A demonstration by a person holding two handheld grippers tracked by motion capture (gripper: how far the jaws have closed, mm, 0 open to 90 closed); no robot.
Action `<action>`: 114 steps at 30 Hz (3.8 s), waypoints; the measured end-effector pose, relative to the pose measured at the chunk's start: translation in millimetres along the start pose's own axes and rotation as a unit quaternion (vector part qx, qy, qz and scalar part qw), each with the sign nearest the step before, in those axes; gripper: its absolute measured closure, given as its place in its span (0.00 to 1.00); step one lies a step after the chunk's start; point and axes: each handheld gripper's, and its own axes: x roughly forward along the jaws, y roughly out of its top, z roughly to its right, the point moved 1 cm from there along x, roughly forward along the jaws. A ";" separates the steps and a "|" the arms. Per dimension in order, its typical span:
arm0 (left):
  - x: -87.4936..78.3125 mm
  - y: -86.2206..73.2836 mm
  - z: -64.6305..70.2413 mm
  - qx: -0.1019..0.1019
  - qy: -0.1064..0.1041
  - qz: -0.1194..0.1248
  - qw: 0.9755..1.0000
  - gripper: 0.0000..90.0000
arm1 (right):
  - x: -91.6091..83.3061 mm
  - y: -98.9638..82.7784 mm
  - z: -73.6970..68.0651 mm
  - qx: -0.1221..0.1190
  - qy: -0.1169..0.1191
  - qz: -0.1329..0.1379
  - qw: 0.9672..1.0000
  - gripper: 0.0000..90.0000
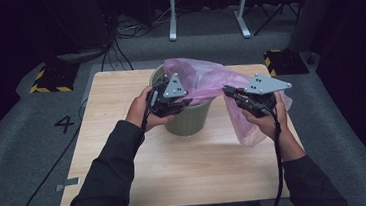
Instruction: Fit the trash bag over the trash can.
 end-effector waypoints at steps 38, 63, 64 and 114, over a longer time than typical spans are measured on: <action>24.4 17.2 -11.3 -0.009 0.000 -0.012 1.000 0.39 | 17.6 7.5 -6.5 -0.022 0.016 -0.022 0.999 0.99; 33.5 9.3 -12.7 0.011 0.062 -0.038 0.997 1.00 | 9.2 4.1 -7.5 -0.007 0.041 -0.002 0.999 0.78; 32.7 8.4 -14.3 0.010 0.063 -0.038 0.997 1.00 | 9.0 3.4 -7.5 -0.008 0.039 -0.003 0.999 0.79; -10.1 -12.9 -6.7 -0.036 0.019 0.074 0.996 0.28 | -23.6 -36.0 9.7 0.073 0.074 0.066 0.992 1.00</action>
